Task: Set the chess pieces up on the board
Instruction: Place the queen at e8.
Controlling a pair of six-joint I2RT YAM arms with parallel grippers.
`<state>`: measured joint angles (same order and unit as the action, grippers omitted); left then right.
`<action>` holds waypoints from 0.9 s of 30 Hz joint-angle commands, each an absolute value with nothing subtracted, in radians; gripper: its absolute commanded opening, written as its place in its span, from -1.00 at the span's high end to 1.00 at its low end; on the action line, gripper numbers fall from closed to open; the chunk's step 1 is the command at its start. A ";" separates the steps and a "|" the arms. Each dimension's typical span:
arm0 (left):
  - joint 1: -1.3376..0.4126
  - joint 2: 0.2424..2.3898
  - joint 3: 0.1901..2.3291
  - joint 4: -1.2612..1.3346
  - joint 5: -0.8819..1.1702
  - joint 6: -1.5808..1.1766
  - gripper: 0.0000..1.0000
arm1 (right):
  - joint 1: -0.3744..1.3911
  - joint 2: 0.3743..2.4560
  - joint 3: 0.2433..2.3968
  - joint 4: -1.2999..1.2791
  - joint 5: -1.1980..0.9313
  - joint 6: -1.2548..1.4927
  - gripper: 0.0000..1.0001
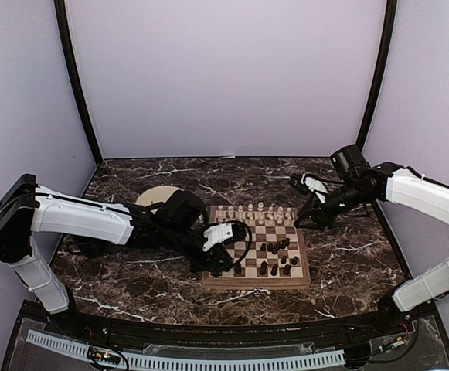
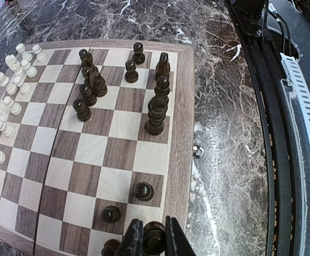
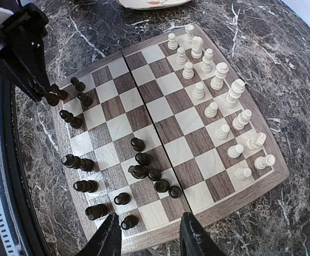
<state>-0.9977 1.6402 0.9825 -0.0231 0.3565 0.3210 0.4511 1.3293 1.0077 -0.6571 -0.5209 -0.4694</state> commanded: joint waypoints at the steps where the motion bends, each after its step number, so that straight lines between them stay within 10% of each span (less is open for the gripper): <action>1: -1.003 1.661 0.994 -0.010 0.354 0.352 0.98 | 0.443 1.333 0.998 -0.629 -0.548 -0.464 0.23; 27: -1.050 1.702 1.112 -0.021 0.419 0.391 0.97 | 0.442 1.336 0.994 -0.630 -0.546 -0.477 0.23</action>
<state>-1.0409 1.7023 1.0473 -0.0177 0.4057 0.3546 0.4500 1.3464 1.0073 -0.6529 -0.5354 -0.4702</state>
